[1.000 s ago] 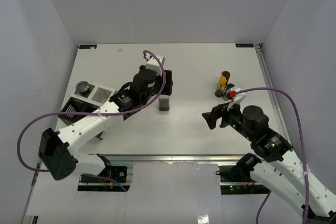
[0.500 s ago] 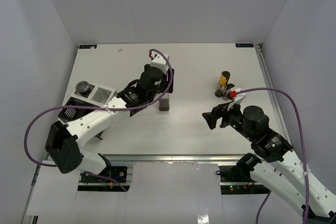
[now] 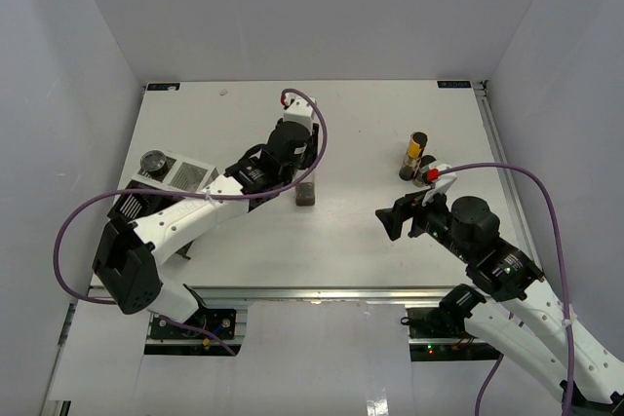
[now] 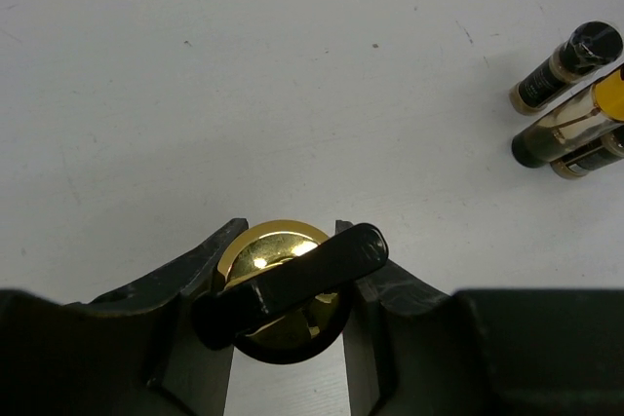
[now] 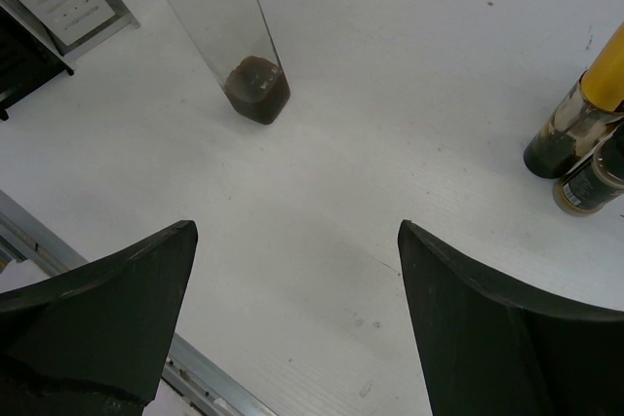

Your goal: Organize the condiment bottles

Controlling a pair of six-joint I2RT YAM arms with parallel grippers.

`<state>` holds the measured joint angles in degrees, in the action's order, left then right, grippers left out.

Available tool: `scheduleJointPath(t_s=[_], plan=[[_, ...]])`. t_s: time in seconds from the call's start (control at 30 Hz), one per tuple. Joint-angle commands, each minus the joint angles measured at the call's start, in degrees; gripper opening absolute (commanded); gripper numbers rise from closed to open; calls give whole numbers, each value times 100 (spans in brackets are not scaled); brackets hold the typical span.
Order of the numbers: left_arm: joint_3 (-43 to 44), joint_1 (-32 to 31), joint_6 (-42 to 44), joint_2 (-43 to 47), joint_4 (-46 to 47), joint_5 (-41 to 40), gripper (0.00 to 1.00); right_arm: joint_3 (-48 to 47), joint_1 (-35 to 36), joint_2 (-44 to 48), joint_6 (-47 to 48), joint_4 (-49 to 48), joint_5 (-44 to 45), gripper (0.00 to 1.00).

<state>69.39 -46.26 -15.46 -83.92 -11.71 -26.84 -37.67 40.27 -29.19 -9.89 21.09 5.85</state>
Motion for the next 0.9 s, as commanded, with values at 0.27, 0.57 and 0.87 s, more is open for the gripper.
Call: scheduleJointPath(t_s=[0.27,0.57,0.87], plan=[[1080,-23,-437,211,-1157,-1128,0,-144,40,43,103,-2,63,90],[2467,-13,-470,408,-2531,-2521,0,-127,33,46,66,18,57,90],[3001,826,-121,1050,-3139,-2900,0,-129,39,121,51,127,66,90]])
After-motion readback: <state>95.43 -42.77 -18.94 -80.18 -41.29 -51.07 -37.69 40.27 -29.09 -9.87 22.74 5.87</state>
